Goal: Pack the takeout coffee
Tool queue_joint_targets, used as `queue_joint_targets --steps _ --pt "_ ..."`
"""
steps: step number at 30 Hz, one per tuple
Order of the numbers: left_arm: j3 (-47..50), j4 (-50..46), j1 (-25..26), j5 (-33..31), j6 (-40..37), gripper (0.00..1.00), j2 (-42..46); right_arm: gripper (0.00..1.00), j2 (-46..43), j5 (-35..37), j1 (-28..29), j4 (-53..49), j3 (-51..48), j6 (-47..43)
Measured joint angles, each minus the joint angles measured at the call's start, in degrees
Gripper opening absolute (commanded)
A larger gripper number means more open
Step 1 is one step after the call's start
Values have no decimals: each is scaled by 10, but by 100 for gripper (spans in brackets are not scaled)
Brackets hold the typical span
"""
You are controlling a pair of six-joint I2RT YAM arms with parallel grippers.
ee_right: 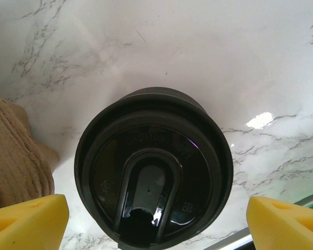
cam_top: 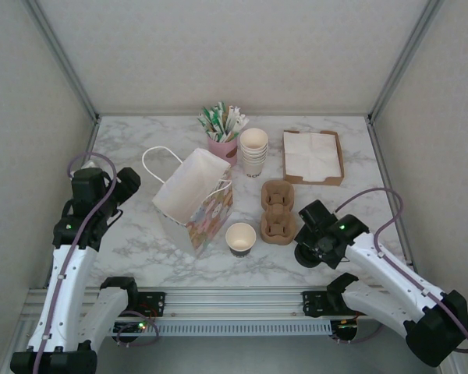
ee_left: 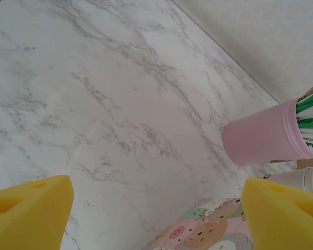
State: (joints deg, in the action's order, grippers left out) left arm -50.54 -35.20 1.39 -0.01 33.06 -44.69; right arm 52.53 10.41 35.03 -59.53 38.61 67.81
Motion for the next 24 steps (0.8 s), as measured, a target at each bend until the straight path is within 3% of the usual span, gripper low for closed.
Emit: queue_joint_targets --steps 24 --pt "0 0 0 0 0 84 -5 86 25 0 0 27 -14 10"
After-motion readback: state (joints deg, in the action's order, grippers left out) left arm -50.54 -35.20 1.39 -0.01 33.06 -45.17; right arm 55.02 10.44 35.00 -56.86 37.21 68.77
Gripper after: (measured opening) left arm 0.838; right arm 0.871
